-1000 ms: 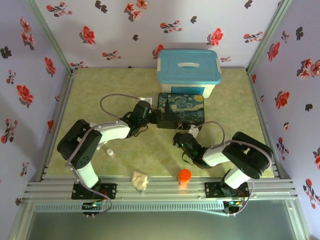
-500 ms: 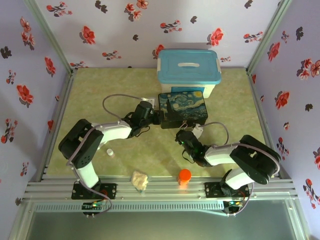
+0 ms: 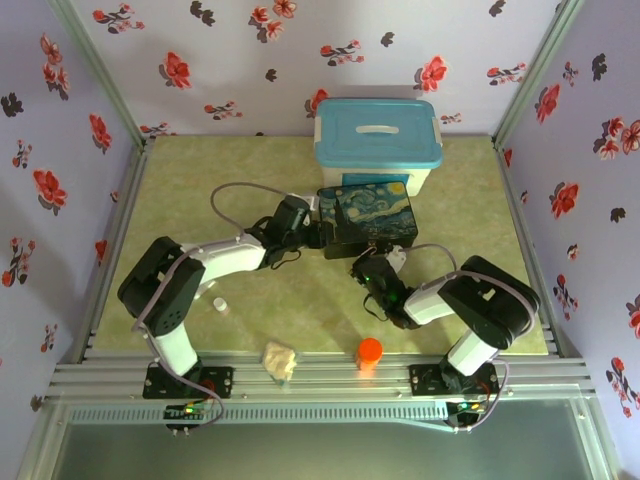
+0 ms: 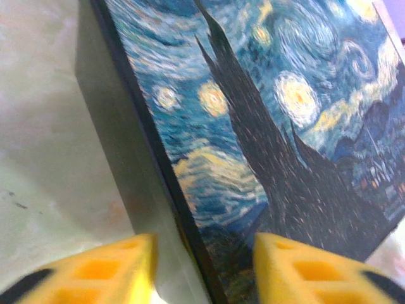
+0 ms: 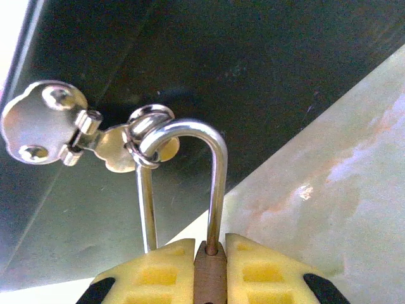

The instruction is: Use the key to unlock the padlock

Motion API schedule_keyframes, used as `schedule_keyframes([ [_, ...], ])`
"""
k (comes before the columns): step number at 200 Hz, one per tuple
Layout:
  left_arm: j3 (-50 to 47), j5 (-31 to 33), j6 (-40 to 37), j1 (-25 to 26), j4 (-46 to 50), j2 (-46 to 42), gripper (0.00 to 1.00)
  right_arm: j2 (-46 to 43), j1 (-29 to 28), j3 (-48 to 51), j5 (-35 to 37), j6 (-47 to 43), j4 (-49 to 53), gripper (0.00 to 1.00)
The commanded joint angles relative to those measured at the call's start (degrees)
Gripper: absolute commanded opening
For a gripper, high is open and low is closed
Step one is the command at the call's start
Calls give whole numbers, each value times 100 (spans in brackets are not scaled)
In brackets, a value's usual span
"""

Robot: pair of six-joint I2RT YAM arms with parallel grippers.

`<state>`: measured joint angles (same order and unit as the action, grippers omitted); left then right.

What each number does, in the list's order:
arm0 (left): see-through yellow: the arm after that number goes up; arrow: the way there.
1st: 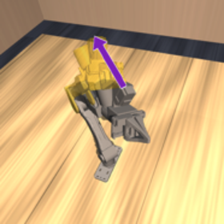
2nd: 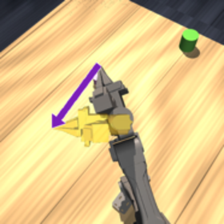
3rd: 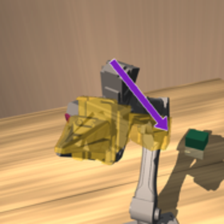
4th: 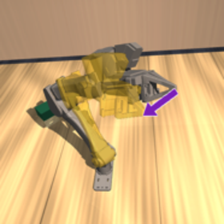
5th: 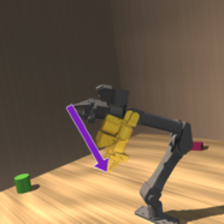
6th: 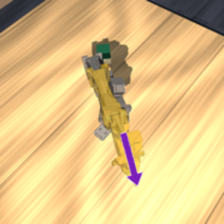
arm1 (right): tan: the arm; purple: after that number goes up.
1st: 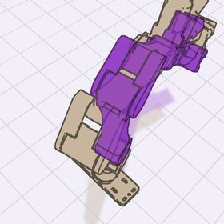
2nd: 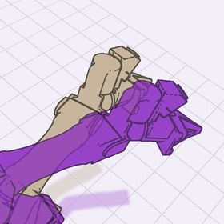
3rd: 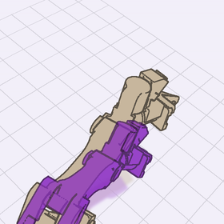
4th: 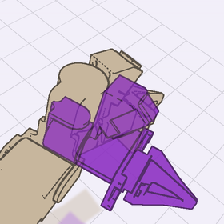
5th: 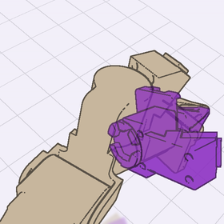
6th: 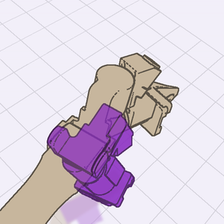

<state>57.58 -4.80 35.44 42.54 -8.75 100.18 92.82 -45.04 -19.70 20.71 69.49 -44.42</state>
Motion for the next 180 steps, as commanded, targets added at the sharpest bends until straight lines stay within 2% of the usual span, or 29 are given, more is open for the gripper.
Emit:
schedule_keyframes([
  [1, 174, -268, 108, 18, 302, 156, 60, 115, 75, 14, 77, -10, -323, 2],
  [17, 256, -277, 188, -18, 197, 291, 64, 232, 76, 57, 64, 45, -478, 2],
  [33, 407, 0, 196, -44, 547, 532, 64, 346, 87, 156, 105, 88, -794, 1],
  [52, 518, 532, 104, -44, 1133, 738, 59, 426, 159, 262, 68, 21, -1151, 0],
  [81, 260, 1018, -138, -53, 1478, 896, 50, 538, 284, 417, 53, -182, -1830, 0],
  [106, -9, 1047, -193, -84, 1508, 987, 46, 810, 372, 444, 58, -139, -2467, 0],
  [126, -173, 1080, -228, -95, 1512, 1042, 45, 1254, 382, 537, 317, -29, -3494, 0],
  [180, -256, 1079, -291, -150, 1521, 1162, 44, 1038, 440, 593, 694, -258, -3500, 0],
])
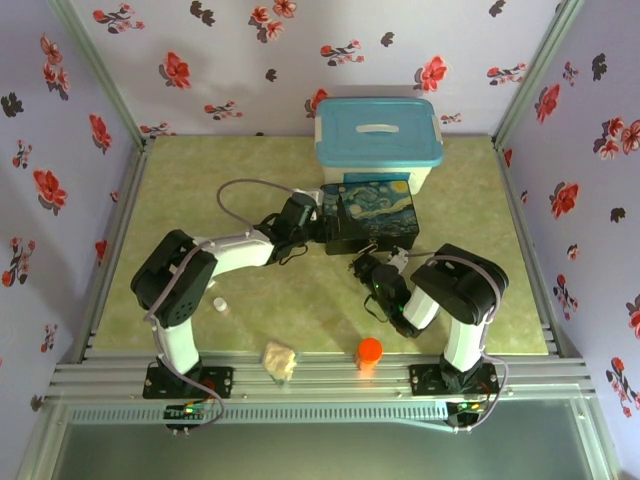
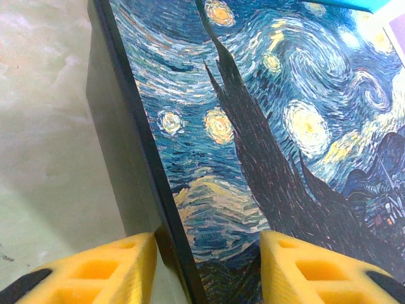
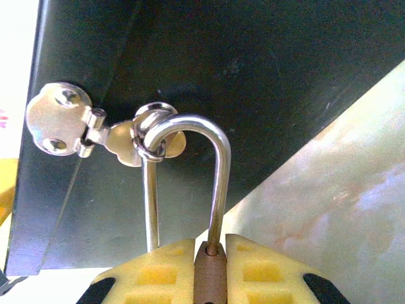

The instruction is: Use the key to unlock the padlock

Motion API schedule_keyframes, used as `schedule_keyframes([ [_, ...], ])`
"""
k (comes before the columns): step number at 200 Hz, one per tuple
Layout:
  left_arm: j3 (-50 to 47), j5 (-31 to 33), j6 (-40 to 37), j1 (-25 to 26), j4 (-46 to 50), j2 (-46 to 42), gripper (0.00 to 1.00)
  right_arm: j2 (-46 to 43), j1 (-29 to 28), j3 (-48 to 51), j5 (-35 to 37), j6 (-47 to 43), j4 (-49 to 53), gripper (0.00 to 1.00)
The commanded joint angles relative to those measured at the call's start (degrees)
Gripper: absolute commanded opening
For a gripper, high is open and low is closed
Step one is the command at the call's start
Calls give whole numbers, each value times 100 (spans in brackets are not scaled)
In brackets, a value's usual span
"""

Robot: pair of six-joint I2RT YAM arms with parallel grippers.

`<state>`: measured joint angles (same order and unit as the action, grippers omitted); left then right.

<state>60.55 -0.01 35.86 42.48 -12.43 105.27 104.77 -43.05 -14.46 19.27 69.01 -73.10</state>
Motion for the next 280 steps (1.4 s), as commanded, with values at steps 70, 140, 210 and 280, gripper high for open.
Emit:
schedule_keyframes([
  [70, -619, 604, -474, -165, 1887, 819, 38, -296, 367, 30, 866, 12, -630, 0],
  [140, -641, 476, -448, -161, 1781, 803, 38, 26, -9, -117, 1691, 1142, -635, 0],
  [210, -718, 481, -501, -169, 1777, 815, 38, -120, 343, 72, 1541, 1048, -635, 0],
  [280, -756, 471, -537, -223, 1778, 743, 38, -205, 749, 275, 980, 726, -636, 0],
])
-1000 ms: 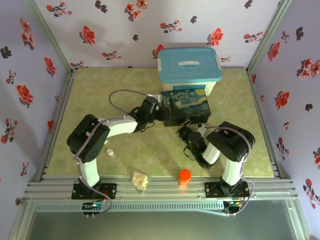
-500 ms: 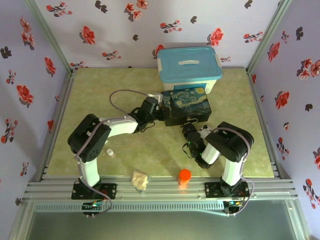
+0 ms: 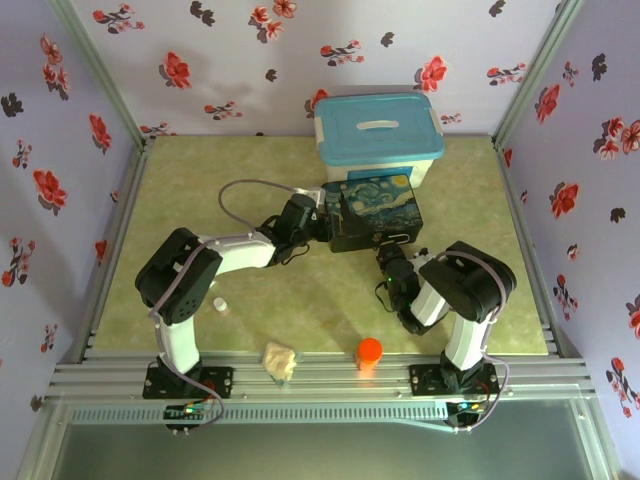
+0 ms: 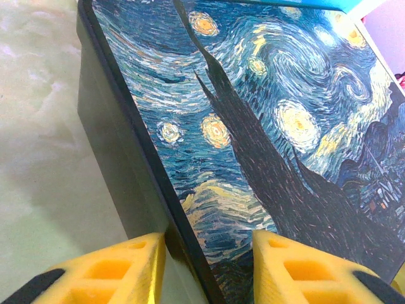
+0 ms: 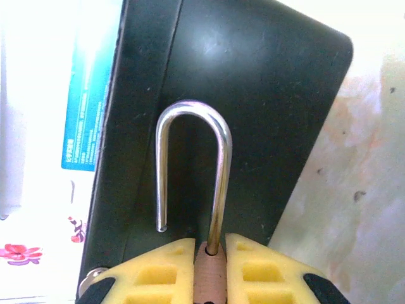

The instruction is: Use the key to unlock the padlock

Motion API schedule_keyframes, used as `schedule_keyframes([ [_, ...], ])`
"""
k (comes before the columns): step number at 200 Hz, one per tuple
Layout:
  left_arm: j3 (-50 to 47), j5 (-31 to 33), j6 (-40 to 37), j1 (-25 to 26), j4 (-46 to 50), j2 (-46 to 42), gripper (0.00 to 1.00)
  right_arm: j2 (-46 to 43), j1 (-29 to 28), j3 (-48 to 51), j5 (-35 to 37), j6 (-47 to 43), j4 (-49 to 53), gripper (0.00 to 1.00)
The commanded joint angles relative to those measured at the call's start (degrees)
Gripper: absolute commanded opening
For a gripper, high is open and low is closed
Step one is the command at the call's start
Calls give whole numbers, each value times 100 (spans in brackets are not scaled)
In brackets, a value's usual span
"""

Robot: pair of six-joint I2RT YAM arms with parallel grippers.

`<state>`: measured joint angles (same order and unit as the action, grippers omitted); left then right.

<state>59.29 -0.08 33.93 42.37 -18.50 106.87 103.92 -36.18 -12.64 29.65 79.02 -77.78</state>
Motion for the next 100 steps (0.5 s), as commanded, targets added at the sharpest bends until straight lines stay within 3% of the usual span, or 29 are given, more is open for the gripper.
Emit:
schedule_keyframes([
  [1, -629, 480, -344, -212, 2386, 582, 38, -132, 65, 99, -53, -279, -168, 0],
  [41, -655, 386, -309, -254, 2330, 470, 37, -494, 316, 230, -761, -601, -28, 0],
  [58, -631, 315, -313, -298, 2281, 363, 38, -780, 494, 328, -1567, -494, 775, 0],
  [81, -479, 239, -320, -334, 2280, 344, 39, -1300, 604, 676, -2111, -597, 1512, 0],
  [100, -382, 185, -312, -335, 2248, 377, 39, -1914, 757, 619, -2724, -657, 2757, 0],
])
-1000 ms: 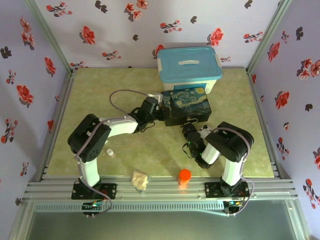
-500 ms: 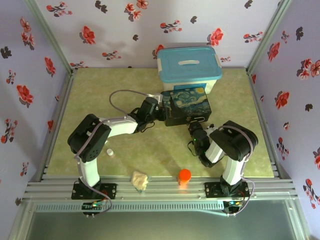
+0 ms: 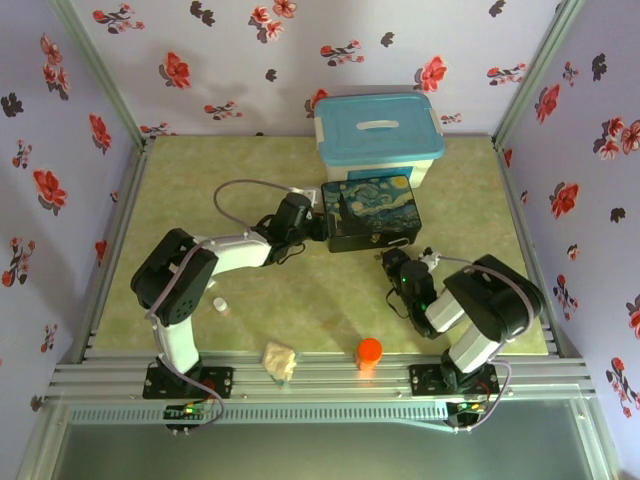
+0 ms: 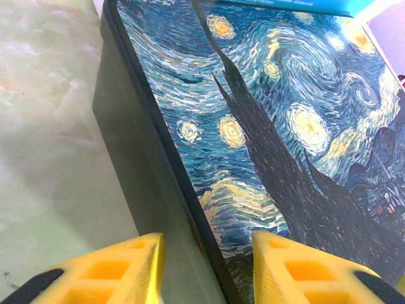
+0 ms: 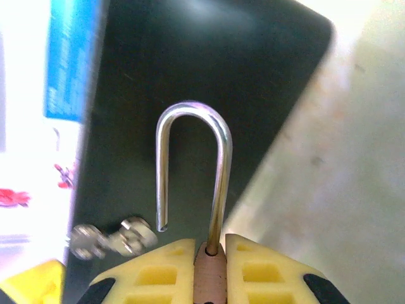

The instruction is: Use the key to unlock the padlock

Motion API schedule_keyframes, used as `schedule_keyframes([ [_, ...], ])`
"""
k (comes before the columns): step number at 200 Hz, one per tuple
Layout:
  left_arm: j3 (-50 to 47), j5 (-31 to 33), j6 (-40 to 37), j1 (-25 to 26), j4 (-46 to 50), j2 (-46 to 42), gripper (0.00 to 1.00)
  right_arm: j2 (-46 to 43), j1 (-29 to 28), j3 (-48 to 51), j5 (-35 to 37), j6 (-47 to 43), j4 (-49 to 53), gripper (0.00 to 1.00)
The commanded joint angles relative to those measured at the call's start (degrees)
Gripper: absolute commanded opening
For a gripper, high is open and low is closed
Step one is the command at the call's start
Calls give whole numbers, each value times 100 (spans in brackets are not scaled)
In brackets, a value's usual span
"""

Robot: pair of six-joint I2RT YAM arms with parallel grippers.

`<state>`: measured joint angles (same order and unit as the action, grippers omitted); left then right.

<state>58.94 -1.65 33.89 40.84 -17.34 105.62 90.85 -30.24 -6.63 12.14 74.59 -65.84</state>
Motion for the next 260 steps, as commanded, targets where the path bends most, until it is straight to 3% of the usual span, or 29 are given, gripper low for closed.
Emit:
schedule_keyframes([
  [1, -343, 337, -306, -182, 2127, 502, 39, -645, 169, -2, -1006, -237, 1635, 0],
  [47, -46, 284, -418, -303, 2261, 467, 40, -2251, 625, -763, -2025, -1305, 5295, 0],
  [72, -6, 238, -416, -416, 2244, 265, 43, -1833, 1524, -1077, -3492, -2162, 6137, 0],
  [87, 12, 193, -426, -445, 2234, 145, 45, -1638, 1703, -1346, -3853, -2677, 6657, 0],
  [138, -160, 179, -425, -465, 2236, -206, 50, -1845, 2095, -1827, -3916, -3584, 8112, 0],
  [155, -198, 186, -416, -472, 2186, -294, 54, -1628, 2155, -2164, -3663, -3999, 8826, 5],
  [172, -150, 189, -438, -490, 2177, -365, 62, -1560, 2154, -2243, -3425, -4025, 8898, 10],
  [223, -23, 179, -479, -542, 2378, -771, 71, -1540, 2145, -2818, -2378, -4352, 9470, 28],
  [237, -16, 175, -506, -551, 2437, -966, 74, -1439, 2121, -2948, -2287, -4480, 9507, 38],
  [260, -22, 174, -533, -569, 2558, -1387, 75, -1337, 2053, -3096, -2144, -4534, 9459, 33],
])
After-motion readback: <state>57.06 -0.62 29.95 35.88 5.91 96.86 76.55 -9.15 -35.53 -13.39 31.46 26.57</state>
